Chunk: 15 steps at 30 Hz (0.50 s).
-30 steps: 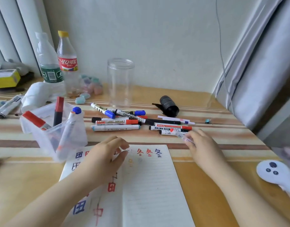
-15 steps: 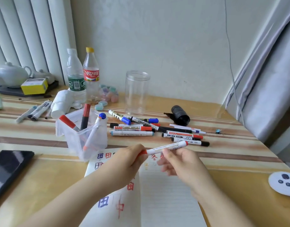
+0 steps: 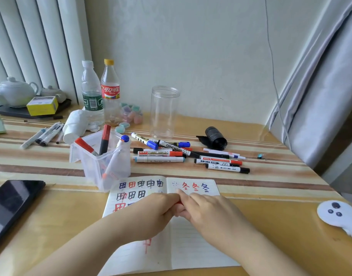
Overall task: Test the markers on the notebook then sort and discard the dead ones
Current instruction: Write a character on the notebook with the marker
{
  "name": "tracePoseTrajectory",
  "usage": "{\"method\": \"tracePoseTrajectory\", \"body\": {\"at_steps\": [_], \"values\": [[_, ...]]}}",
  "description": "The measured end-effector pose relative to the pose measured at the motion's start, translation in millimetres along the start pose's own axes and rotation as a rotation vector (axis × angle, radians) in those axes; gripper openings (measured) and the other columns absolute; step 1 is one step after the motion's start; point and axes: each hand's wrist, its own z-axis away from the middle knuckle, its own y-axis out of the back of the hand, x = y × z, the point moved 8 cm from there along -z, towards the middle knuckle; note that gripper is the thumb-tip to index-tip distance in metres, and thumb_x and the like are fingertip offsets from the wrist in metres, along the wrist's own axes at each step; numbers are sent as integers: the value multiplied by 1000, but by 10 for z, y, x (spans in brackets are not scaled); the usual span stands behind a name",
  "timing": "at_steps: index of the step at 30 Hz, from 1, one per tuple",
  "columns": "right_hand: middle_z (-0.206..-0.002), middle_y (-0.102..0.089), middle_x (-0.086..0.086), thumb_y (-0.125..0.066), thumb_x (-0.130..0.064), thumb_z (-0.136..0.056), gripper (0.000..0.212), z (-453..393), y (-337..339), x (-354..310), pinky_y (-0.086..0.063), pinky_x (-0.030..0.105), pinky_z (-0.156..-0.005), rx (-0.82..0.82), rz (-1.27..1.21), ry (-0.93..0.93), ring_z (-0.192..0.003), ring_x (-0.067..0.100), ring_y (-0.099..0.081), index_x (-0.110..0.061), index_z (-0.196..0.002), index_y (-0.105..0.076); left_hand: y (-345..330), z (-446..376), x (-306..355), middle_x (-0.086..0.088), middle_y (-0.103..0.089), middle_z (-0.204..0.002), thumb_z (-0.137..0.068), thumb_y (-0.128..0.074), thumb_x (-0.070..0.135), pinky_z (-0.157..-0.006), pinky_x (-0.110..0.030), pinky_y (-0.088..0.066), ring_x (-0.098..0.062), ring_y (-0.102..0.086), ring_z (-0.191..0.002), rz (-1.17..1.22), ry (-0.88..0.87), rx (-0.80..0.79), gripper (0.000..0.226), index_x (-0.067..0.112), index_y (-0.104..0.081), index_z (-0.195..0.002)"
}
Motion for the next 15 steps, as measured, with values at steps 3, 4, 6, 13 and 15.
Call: {"method": "tracePoseTrajectory", "body": {"at_steps": [3,4,6,13,15], "values": [[-58,-58,-8,-36,-43,-90,49,-15,2,26,-34,23,-34,-6,-19,-33,-44,10,-56,-12,-112,-67,-39,-30,-46,1,-59,-82,-98,-32,33,-67,-26,-42,-16,-53,-72,-17,36,-47,27,15,-52,-94],[-58,-59,-8,-36,-43,-89,49,-21,-1,31,-34,22,-34,-10,-23,-42,-43,10,-56,-12,-111,-68,-48,-43,-55,3,-58,-80,-98,-31,33,-66,-24,-41,-15,-53,-72,-37,43,-60,28,16,-52,-94],[-56,-60,-9,-36,-44,-88,50,-25,-16,37,-32,21,-33,-18,-22,-58,-41,10,-56,-14,-110,-69,-63,-69,-66,8,-53,-76,-99,-30,33,-61,-16,-37,-11,-52,-70,-71,61,-83,28,17,-52,-93],[-52,-59,-9,-37,-46,-85,49,-34,-150,51,-33,20,-32,-86,-78,-139,-38,10,-55,-17,-107,-70,-133,-66,-183,-4,-63,-90,-98,-31,37,-76,-34,-47,-18,-56,-77,23,138,-170,32,15,-54,-97],[-56,-58,-10,-36,-47,-85,47,-49,-148,83,-35,21,-33,-85,-120,-163,-43,9,-56,-19,-102,-71,-107,-74,-172,-2,-61,-87,-98,-34,34,-73,-31,-46,-17,-55,-76,17,139,-154,27,16,-54,-95]]}}
